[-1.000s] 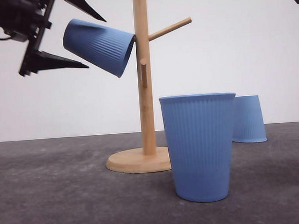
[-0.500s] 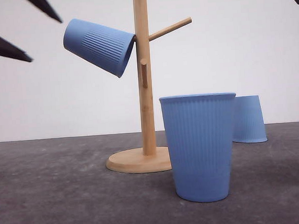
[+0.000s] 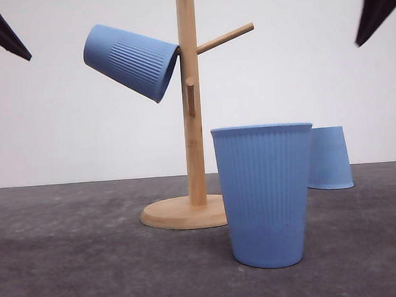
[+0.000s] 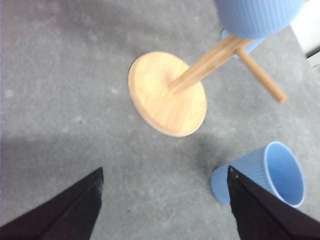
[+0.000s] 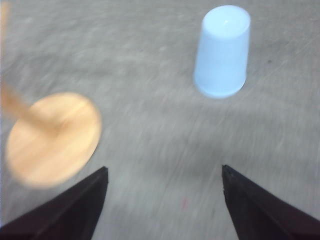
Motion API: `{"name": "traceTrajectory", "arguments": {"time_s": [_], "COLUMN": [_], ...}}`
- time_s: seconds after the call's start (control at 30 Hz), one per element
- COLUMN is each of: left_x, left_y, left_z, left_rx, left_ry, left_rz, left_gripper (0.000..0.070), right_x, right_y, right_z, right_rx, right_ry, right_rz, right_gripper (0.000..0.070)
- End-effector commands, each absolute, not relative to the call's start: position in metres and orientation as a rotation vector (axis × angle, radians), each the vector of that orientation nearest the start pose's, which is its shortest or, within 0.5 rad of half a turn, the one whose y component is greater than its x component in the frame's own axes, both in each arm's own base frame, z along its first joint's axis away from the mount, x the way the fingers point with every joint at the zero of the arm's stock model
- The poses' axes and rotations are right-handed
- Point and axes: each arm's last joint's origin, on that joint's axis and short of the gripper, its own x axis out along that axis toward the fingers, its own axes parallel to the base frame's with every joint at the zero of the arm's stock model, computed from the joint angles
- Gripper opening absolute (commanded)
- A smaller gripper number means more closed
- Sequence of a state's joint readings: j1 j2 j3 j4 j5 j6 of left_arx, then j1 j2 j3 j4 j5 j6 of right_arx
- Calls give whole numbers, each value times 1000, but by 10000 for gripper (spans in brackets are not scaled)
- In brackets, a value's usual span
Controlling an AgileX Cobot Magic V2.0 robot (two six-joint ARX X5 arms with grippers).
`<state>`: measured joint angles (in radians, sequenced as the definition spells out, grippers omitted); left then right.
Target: Place three cups
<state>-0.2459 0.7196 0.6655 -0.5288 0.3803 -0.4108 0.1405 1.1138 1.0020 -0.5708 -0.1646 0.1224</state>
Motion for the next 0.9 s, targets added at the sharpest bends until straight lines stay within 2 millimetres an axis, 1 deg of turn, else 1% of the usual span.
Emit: {"name": "traceTrajectory", "arguments": {"time_s": [0.0,0.13,0.17,0.23,0.33,0.43,0.5,0.6,0.7,0.87], "left_x": [142,140,140,140,140,140,140,140,140,140], "left_y": [-47,-46,-46,-46,-46,-46,-46,-46,-46,-46], "left_z": [276,277,278,278,278,279,279,279,278,278], "left_rx": [-420,-425,-425,-425,-435,-448,-448,-446,-456,-467], "left_ry": [683,668,667,665,665,662,662,661,664,666], "left_rz": [-482,-484,-484,-484,-481,-479,-476,-467,-463,-455], "left_gripper": [457,456,456,456,456,453,426,419,419,420], "right_x": [252,303,313,338,368,394,408,425,438,452], "right_y": [38,38,37,36,35,32,30,27,25,22], "right_z": [315,317,316,314,309,302,296,285,270,244], "right_rx": [97,71,73,85,100,108,111,114,115,118], "right_ry": [717,745,749,761,772,780,781,772,761,781], "right_rz": [255,252,255,263,276,267,260,253,246,233], "right_gripper": [465,479,488,522,583,606,630,633,633,633]}}
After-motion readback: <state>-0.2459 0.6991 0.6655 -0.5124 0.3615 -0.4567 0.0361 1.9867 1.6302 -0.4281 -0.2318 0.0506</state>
